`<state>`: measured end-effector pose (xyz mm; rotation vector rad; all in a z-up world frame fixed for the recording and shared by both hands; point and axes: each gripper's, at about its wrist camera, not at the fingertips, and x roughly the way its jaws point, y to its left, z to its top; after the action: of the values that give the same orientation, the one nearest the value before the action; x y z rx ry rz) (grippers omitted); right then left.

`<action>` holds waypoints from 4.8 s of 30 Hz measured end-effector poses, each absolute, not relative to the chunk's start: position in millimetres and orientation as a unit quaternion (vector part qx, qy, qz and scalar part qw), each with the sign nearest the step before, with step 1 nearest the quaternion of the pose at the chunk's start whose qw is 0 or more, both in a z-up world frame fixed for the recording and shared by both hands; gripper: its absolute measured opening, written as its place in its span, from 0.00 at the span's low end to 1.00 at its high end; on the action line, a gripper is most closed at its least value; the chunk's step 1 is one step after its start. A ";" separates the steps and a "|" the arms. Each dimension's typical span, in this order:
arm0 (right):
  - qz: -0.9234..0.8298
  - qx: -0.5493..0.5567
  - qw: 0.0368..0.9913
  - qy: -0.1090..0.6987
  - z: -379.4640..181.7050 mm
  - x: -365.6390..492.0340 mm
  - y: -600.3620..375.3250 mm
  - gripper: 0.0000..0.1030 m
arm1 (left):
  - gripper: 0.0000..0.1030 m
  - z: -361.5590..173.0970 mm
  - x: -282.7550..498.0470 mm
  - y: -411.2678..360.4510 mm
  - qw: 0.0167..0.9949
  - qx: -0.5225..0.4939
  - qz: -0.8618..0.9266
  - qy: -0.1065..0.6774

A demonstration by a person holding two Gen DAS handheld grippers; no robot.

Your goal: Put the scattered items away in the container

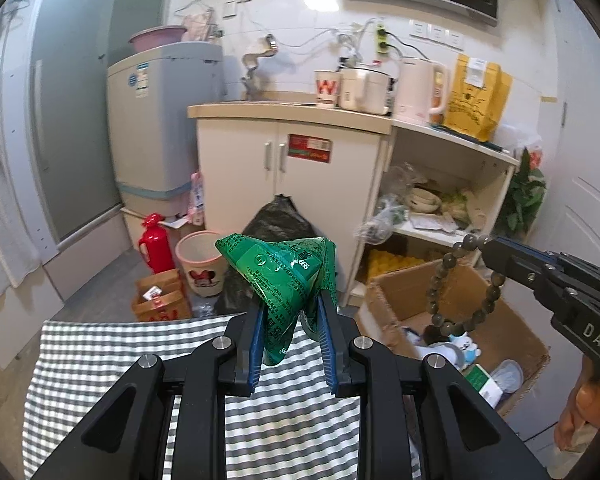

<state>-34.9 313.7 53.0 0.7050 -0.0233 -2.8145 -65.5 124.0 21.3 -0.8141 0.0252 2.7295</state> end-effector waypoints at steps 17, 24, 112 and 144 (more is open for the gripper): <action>-0.964 0.262 0.030 -0.021 42.6 -25.7 397.5 0.11 | 0.23 10.6 -78.9 222.8 0.240 -0.295 0.924 0.036; -0.958 0.285 0.007 -0.029 26.8 -30.0 427.8 0.11 | 0.23 -3.0 -82.4 264.0 0.269 -0.311 0.910 0.047; -0.965 0.255 0.059 -0.002 37.9 -0.1 300.2 1.00 | 1.00 39.6 -27.2 78.2 0.072 -0.269 0.960 -0.003; -0.955 0.272 0.116 0.033 11.9 -16.9 189.1 1.00 | 1.00 3.0 -14.4 -33.5 -0.003 -0.301 0.953 -0.023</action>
<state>-16.9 189.1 11.9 0.7954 0.0976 -2.7959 -14.4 -33.5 3.0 -0.9490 -0.0728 3.0004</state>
